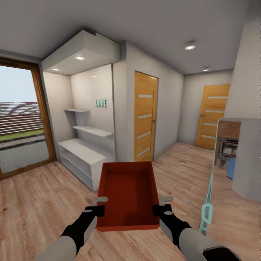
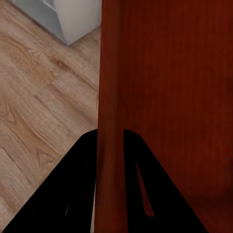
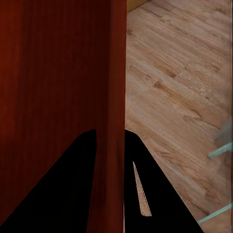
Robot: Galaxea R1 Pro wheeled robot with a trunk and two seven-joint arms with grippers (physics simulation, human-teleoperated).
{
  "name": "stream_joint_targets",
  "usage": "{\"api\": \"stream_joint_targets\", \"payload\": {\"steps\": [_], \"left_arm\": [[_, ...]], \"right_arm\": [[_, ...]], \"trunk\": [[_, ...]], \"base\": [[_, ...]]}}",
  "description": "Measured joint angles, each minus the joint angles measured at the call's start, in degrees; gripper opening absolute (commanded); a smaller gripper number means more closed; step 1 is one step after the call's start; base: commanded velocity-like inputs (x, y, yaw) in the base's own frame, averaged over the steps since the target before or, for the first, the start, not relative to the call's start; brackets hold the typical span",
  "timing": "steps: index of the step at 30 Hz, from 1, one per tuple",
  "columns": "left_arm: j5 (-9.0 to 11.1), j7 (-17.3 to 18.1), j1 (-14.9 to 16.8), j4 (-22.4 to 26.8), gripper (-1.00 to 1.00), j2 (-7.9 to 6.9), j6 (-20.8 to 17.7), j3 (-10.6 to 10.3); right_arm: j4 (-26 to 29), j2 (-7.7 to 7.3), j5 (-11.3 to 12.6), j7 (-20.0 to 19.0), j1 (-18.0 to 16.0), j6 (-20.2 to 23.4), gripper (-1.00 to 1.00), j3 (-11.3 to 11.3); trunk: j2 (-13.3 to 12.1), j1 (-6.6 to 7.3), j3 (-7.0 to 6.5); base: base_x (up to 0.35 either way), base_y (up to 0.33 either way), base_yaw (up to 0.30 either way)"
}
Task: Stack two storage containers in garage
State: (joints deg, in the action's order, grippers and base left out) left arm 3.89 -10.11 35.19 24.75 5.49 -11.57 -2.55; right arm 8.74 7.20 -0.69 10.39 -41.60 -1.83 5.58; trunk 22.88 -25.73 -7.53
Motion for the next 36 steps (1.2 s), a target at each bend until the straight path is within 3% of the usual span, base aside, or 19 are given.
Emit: {"api": "stream_joint_targets", "payload": {"steps": [13,28,33,36], "left_arm": [[0.0,0.0,0.0,-0.1,-1.0,0.0,0.0,0.0],[0.0,0.0,0.0,0.0,-1.0,0.01,0.0,0.0],[0.9,0.4,0.0,-0.3,-1.0,-0.38,1.7,-0.4],[0.4,0.5,0.0,-0.1,-1.0,-0.4,1.1,-0.2]], "right_arm": [[0.0,0.0,0.0,0.0,0.0,0.1,-1.0,0.0],[0.0,0.0,0.0,0.0,0.0,0.1,-1.0,0.0],[0.2,0.19,-0.5,0.3,0.0,-0.9,-1.0,0.1],[0.0,0.28,0.2,0.5,0.0,-1.0,-1.0,0.5]], "trunk": [[0.0,0.0,0.0],[0.0,0.0,0.0],[0.0,-0.04,0.0],[0.0,-0.03,0.0]], "base": [[0.324,0.0,-0.229],[0.324,0.0,-0.011],[0.0,0.0,0.0],[0.021,0.0,0.0]]}}
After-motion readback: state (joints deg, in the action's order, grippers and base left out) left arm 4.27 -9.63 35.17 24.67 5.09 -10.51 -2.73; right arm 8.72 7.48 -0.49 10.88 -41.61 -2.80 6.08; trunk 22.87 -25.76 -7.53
